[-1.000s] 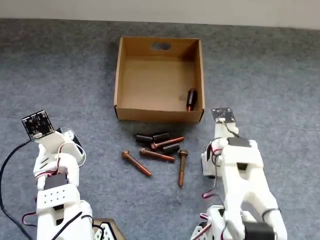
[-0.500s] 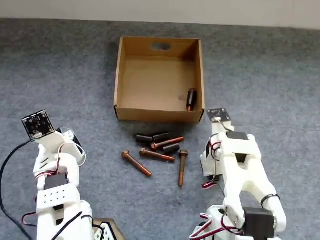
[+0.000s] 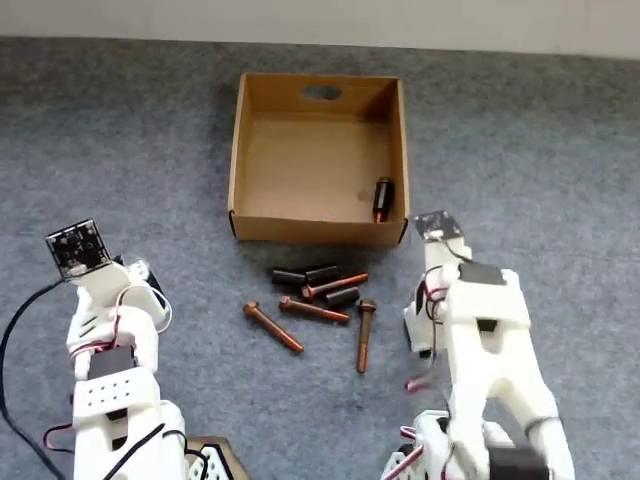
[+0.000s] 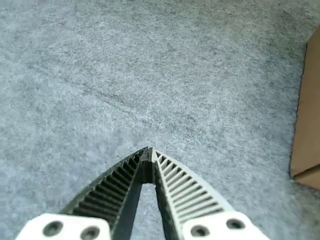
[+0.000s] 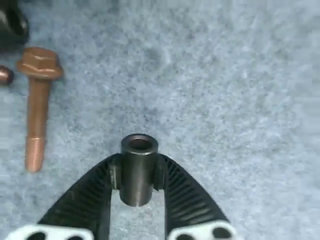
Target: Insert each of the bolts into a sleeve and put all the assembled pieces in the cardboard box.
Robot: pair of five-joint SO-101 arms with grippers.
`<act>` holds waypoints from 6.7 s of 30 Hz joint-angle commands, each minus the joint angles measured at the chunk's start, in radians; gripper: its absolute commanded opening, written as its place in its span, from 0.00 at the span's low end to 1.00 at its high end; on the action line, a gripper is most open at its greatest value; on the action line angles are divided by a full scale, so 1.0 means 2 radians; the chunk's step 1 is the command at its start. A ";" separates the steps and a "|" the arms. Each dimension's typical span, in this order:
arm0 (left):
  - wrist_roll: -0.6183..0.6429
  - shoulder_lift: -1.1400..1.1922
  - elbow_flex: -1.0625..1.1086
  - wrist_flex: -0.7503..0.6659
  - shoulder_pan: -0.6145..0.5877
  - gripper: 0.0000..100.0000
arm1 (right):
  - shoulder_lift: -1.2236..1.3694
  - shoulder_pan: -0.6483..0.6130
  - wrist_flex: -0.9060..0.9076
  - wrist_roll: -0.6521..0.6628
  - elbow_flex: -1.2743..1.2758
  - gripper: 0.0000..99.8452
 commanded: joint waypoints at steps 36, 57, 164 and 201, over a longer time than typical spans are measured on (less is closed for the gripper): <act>0.123 0.365 -0.482 0.561 0.281 0.11 | -0.643 -0.068 -0.082 -0.137 0.336 0.01; 0.213 0.361 -0.359 0.367 0.310 0.11 | -0.643 -0.068 -0.082 -0.137 0.336 0.01; -0.124 0.359 -0.292 0.320 0.249 0.05 | -0.643 -0.068 -0.069 -0.137 0.336 0.01; -0.121 0.181 -0.588 0.568 0.251 0.01 | -0.644 -0.181 -0.346 -0.140 0.332 0.01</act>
